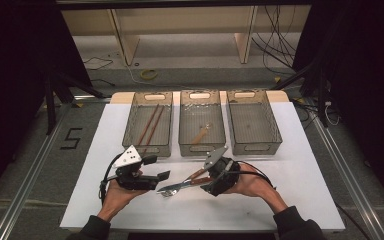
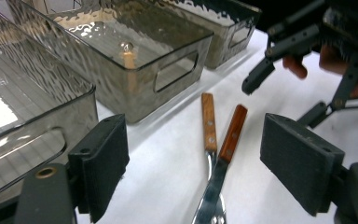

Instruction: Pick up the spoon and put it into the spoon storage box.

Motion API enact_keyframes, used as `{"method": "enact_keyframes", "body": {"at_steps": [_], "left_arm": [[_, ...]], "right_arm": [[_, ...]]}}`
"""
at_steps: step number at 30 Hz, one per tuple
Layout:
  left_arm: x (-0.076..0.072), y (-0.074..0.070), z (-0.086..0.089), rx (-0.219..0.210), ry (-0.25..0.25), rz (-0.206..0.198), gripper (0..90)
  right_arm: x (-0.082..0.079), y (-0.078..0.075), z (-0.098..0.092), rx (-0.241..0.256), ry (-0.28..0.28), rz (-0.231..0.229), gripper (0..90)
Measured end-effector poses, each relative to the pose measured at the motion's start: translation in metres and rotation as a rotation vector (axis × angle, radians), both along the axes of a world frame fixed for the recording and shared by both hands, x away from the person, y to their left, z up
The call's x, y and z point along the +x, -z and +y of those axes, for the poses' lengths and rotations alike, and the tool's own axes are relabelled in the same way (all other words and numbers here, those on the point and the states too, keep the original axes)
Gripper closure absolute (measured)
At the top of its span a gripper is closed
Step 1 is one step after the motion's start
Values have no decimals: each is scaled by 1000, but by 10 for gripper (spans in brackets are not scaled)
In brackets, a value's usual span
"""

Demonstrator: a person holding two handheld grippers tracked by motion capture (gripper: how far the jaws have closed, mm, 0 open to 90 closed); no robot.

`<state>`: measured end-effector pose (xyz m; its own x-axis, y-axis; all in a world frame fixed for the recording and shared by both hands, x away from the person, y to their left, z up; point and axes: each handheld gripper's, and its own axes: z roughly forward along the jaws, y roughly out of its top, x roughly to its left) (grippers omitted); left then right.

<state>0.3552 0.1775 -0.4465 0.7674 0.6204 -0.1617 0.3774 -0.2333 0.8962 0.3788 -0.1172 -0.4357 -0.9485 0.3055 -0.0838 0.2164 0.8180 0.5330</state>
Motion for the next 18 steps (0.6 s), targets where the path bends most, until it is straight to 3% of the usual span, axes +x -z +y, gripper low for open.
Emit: {"method": "enact_keyframes", "body": {"at_steps": [3, 18], "left_arm": [[0, 6, 2, -17, -5, 27, 225], [-10, 11, 7, -25, -17, 15, 215]], "right_arm": [[3, 1, 3, -9, -4, 3, 351], [17, 7, 10, -47, -23, 18, 380]]}}
